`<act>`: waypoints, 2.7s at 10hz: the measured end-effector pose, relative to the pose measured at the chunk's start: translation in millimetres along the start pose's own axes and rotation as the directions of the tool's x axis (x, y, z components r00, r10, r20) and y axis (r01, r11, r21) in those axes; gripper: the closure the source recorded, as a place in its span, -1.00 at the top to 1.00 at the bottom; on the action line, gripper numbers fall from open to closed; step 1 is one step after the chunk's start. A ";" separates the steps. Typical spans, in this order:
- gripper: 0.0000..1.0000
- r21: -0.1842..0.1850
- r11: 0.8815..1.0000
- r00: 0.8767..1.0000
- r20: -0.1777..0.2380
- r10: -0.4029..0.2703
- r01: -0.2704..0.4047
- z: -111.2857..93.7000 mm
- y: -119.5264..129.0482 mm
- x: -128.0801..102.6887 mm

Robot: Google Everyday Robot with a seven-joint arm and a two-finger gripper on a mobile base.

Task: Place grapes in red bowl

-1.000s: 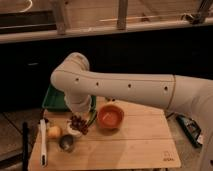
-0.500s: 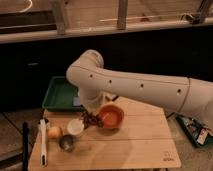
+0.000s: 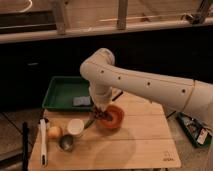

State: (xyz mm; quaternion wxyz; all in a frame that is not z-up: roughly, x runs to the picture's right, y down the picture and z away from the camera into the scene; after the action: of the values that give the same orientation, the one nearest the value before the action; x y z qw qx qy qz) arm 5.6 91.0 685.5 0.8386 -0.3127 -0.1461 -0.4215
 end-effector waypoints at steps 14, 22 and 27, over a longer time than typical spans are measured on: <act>-0.99 -0.011 0.997 0.989 0.121 0.083 -0.082 34.6 22.8 31.9; -0.58 -0.021 0.995 0.983 0.154 0.102 -0.100 36.1 23.8 37.4; 0.43 -0.044 0.989 0.972 0.182 0.148 -0.142 38.1 23.7 41.5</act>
State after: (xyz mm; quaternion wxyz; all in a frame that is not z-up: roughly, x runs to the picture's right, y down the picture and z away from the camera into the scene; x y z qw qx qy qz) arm 50.2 100.8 726.1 0.8450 -0.3731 -0.1934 -0.3306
